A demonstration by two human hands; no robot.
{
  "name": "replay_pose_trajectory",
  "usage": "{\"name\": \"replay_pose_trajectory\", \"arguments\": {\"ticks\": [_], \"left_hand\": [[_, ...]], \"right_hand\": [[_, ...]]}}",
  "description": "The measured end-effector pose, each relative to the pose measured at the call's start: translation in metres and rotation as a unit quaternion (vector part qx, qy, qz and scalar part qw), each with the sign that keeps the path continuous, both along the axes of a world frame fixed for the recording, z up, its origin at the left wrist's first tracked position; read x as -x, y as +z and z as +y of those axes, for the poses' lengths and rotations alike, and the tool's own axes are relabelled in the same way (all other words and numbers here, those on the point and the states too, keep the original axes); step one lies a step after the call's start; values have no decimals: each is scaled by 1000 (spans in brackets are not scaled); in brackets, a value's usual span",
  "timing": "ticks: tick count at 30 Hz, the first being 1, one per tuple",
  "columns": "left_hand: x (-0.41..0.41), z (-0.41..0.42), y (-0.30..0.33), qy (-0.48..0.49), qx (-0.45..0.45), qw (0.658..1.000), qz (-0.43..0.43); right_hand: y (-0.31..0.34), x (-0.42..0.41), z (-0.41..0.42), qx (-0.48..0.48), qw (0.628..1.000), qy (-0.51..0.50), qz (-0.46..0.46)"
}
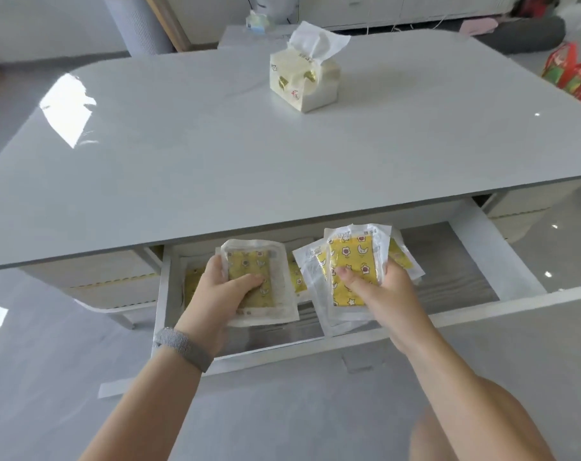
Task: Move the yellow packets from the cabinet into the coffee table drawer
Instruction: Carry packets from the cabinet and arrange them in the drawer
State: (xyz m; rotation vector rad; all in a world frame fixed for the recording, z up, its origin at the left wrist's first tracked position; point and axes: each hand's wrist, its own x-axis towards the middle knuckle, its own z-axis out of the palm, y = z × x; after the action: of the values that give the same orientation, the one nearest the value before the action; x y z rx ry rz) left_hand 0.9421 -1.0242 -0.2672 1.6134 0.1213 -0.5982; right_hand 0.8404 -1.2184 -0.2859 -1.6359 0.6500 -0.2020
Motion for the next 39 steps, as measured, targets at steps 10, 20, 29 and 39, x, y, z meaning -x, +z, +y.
{"name": "replay_pose_trajectory", "arguments": {"ticks": [10, 20, 29, 39], "left_hand": [[4, 20, 4, 5, 35, 999, 36], [2, 9, 4, 43, 71, 994, 72], [-4, 28, 2, 47, -13, 999, 11], [-13, 10, -7, -18, -22, 999, -36]], "right_hand": [[6, -6, 1, -136, 989, -53, 1], [23, -43, 54, -187, 980, 72, -14], [7, -60, 87, -56, 985, 162, 33], [-9, -59, 97, -231, 960, 151, -35]]}}
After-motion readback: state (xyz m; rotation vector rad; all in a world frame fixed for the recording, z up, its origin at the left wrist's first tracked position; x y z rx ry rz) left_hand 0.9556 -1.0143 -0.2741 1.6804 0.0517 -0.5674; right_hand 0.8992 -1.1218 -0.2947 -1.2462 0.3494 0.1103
